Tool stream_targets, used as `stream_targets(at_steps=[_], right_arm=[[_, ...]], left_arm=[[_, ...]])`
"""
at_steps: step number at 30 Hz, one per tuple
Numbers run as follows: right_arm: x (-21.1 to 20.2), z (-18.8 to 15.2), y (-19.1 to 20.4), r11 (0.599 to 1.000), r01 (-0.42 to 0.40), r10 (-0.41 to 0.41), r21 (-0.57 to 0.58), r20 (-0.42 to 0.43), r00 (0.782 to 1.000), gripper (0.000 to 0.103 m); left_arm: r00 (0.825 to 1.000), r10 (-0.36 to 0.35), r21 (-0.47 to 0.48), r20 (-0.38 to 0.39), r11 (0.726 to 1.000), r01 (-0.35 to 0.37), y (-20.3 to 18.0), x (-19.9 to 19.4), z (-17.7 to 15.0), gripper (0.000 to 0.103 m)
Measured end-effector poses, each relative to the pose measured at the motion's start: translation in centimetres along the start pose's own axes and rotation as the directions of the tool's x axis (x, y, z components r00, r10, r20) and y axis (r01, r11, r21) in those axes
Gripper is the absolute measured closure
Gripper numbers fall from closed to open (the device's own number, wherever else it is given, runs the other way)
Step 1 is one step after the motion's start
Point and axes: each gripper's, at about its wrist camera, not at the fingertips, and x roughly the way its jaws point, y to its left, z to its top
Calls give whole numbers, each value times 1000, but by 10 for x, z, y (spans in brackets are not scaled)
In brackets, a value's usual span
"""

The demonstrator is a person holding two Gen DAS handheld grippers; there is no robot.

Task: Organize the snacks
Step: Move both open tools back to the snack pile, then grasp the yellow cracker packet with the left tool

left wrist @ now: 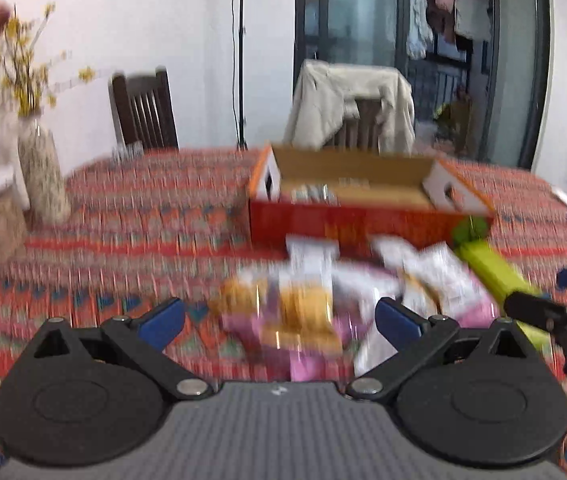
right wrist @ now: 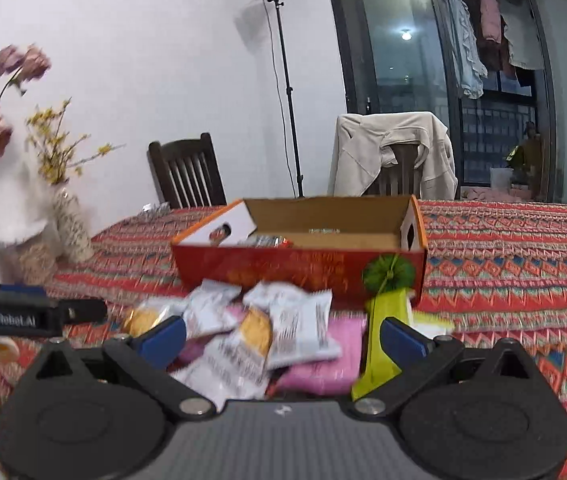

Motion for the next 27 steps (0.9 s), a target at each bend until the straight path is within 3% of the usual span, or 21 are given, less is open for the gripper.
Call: stream_targets(at_steps=[8,15,19,21,23,27], right_arm=[[-17,-35,7,999,13,-12,31,-38,999,0],[-23,-56,6,999,27,-23,40,-87,996,0],[-25,-63,4,997,37,-31,61,-103,994,0],[-25,-65,4,997,43,-36,64,-109,993,0],[-27,-68,5,997,47,-40,60,-114,993,0],[-31,-70,7,997,60,-53,54,-116,992,0]], left_arm=[[997,2,40,-83,999,1,-14,-6,-51,0],[992,1,40,-127,999,4,-26,1,-73,0],[994,7,53,-109,999,-1,-31,5,-83,1],[995,-16,29,-99,999,19,-30,4,-83,14],[996,-35,42,-78,998,38,-33,-1,-82,53],[996,-66,50,-55,996,69,-38,-11,-83,59]])
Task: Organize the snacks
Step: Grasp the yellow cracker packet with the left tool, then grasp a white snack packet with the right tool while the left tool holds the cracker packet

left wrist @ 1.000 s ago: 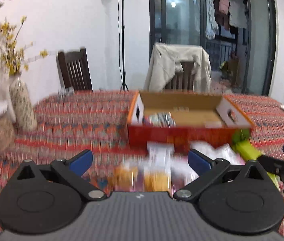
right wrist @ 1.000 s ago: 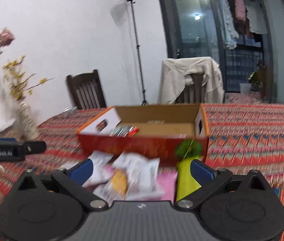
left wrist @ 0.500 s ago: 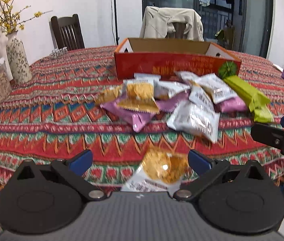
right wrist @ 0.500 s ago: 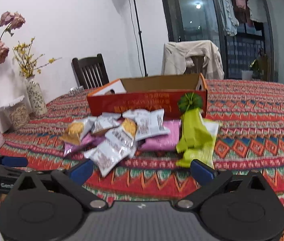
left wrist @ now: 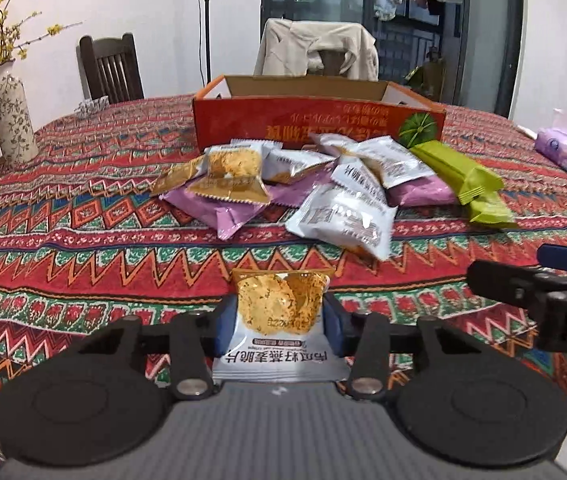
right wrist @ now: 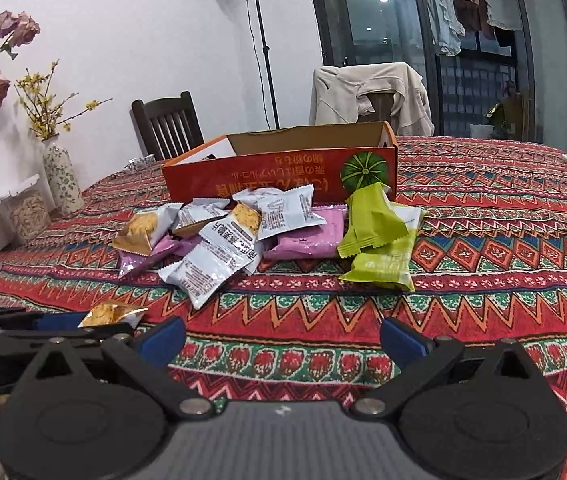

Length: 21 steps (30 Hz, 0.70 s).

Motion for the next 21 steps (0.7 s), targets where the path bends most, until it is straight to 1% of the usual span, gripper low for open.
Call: stream_targets(at_steps=[3,6,9,12,15,18,21], right_arm=[[-4,0,2,1000,5,-5,-2,10,1000,0],[-7,1,5,1000,11,-11,-10,17,1000,0],[-7,3,9,1000,12,-12,-19,21,1000,0],[-5,5,18,999,10,-9,-35,25,1000,0],[-2,9,27,999,3,-2,-46,29,1000,0],[5,16,37,999,8,-7,-48,25,1000,1],[18,25,48,999,9,-8,-38,10,1000,6]], left_arm=[[999,8,14,41,1000,-9,-2,-8,0,59],[998,11,2,65,1000,-11,3,-15,1,59],[997,28,-21,76,999,-26,11,-18,3,59],[996,31,-54,86,998,-26,22,-19,7,59],[993,44,-73,110,997,-36,33,-23,10,59],[989,59,-83,138,995,-48,43,-27,13,59],[985,74,-88,157,994,-61,54,-28,18,59]])
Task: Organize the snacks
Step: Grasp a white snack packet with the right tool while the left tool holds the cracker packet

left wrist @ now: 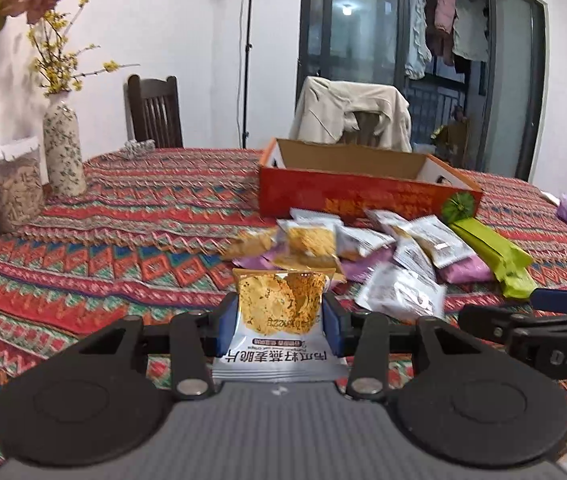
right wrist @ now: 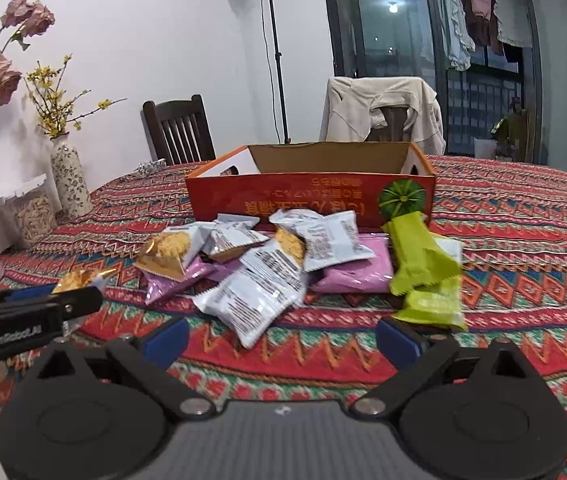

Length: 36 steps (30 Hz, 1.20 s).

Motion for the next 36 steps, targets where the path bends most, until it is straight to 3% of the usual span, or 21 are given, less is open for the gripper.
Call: stream_targets(at_steps=[6,10,16,18,19,20,24,29,36], right_arm=[[37,21,21,999,2,0,36,-53,999,10],[68,33,33,997,65,-61,36,-108,992,14],[92,35,39,990,140,-134,35,-141,981,15],[97,36,44,985,173,-170,9,-141,975,26],[99,35,47,983,185,-183,-4,-144,972,37],[99,34,48,983,184,-184,-11,-144,972,37],[97,30,58,984,163,-171,-64,-139,975,38],[96,20,82,961,160,-190,-225,-115,975,37],[92,18,76,969,141,-165,-203,-103,981,35]], left_arm=[[999,33,-21,43,999,-33,22,10,14,59],[998,51,-65,44,997,-48,36,28,28,59],[993,49,-175,109,984,-29,64,48,28,58],[991,35,-177,131,984,-11,68,54,18,58],[994,42,-175,105,984,-24,69,60,16,59],[995,25,-193,99,981,-5,73,62,18,59],[995,-12,-198,97,980,31,77,64,18,58],[993,-18,-180,115,983,38,74,61,15,58],[991,-45,-199,127,977,70,78,60,13,58]])
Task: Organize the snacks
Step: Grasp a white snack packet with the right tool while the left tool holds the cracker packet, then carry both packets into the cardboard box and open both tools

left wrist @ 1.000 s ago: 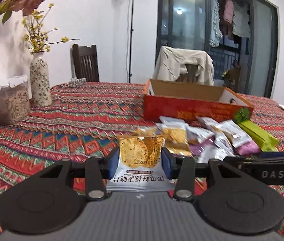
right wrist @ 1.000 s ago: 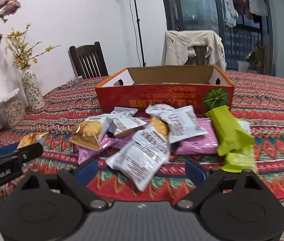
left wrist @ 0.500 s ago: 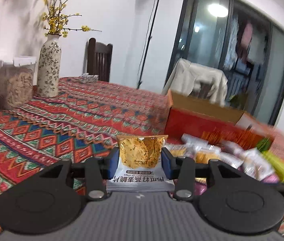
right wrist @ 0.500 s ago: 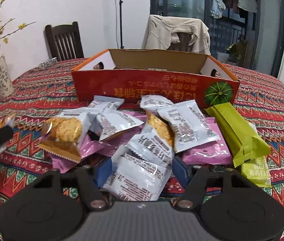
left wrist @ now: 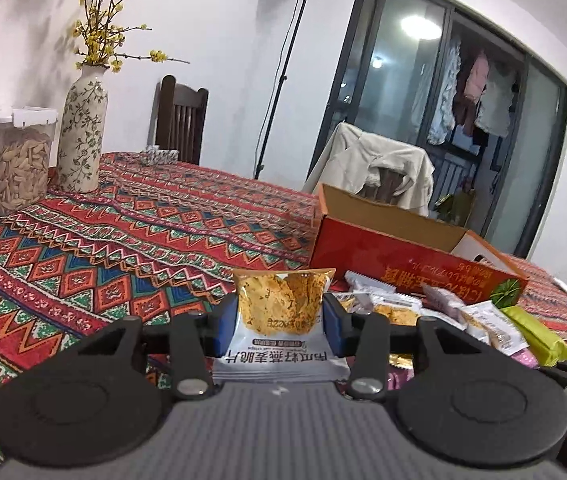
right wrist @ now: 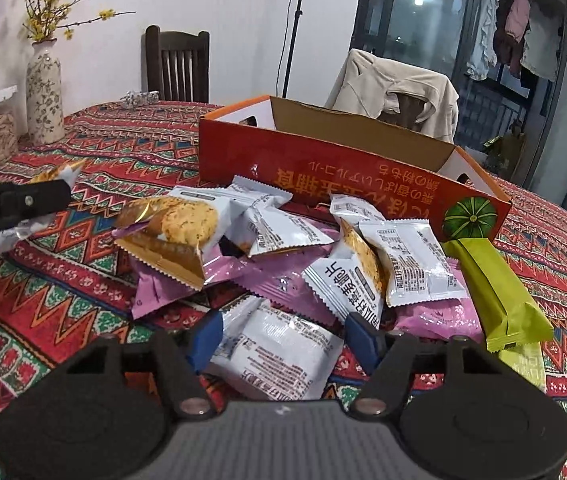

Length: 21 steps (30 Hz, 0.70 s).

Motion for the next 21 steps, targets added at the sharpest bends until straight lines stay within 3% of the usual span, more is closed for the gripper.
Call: stream_targets(at_steps=[3,5,6,10,12,14,17,21], right_arm=[[0,-2,1,1000,7,-7,11,6,1000,31],[1,-3,-5,999,15,-15,39,-15,1000,7],[2,-3,-7,999,16,-14,49,-32,999,2],[1,-10,-15,993,-40,46,111,-49,998,2],[-3,-11,-11,994,-58,61,96,-31,998,13],[-7,-12,-8,991,-102,103,85,-10,995,34],[-12,-12,0,991,-128,127,45,12,992,51],[-20,-11,0,990,-136,135,26,44,990,60]], left_arm=[[1000,-2,0,-2,1000,2,0,0,0,58],[1000,-2,4,-2,1000,2,-1,0,0,58],[1000,-3,8,-3,1000,3,-2,0,0,58],[1000,-4,13,-2,1000,4,-3,0,0,58],[1000,-4,13,-4,1000,4,-3,1,0,58],[1000,-2,13,-4,1000,2,-2,1,1,58],[1000,-3,17,-4,1000,3,-3,1,1,58],[1000,-6,19,0,1000,6,-3,0,0,58]])
